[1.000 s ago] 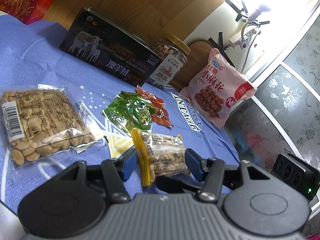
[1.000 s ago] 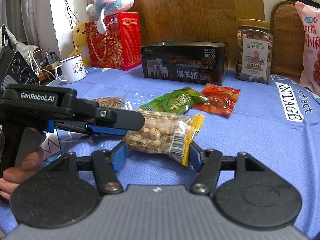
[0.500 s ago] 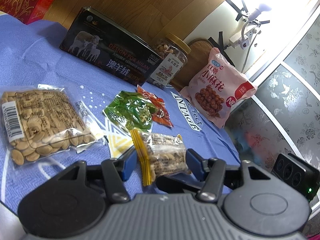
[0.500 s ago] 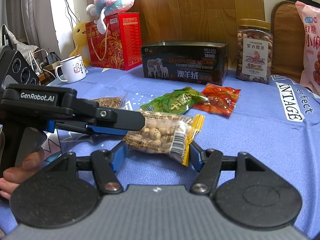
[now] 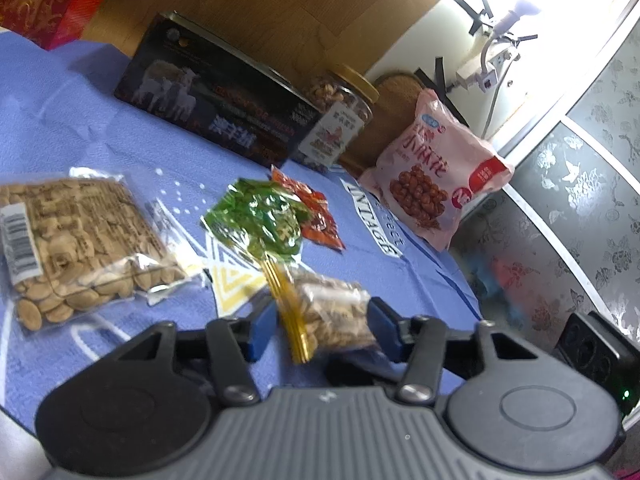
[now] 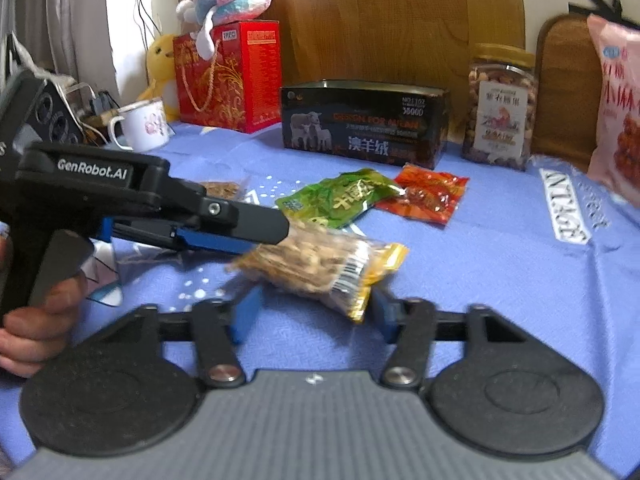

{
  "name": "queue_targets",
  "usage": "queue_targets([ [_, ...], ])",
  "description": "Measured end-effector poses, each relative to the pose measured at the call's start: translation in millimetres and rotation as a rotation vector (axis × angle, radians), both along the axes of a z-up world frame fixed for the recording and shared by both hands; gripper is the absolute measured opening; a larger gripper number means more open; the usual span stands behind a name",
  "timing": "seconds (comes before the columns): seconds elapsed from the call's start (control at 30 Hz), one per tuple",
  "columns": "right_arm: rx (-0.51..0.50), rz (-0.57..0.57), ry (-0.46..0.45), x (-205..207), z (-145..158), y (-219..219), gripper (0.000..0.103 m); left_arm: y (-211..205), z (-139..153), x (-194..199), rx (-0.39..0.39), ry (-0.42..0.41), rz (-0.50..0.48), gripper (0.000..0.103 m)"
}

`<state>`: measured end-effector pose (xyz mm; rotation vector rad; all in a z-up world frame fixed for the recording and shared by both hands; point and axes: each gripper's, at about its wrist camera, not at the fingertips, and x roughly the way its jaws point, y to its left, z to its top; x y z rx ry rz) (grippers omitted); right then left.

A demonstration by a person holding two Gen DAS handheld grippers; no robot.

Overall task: Organize snacks
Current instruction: 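Close both grippers on the peanut bag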

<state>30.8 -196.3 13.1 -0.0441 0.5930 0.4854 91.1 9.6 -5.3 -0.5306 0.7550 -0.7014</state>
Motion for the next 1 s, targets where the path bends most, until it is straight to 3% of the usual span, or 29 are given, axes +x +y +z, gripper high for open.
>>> queue_targets([
  [0.27,-0.016,0.003,-0.026,-5.9,0.7,7.4,0.036,3.5,-0.7,-1.7,-0.016,0.005,0.015,0.038],
  [0.6,-0.003,-0.021,-0.032,-7.1,1.6,7.0,0.034,2.7,4.1,-6.3,-0.017,-0.035,0.01,0.038],
  [1.0,-0.004,-0.022,-0.022,-6.8,1.0,7.7,0.034,4.5,-1.3,-1.0,-0.023,0.017,0.02,0.04],
])
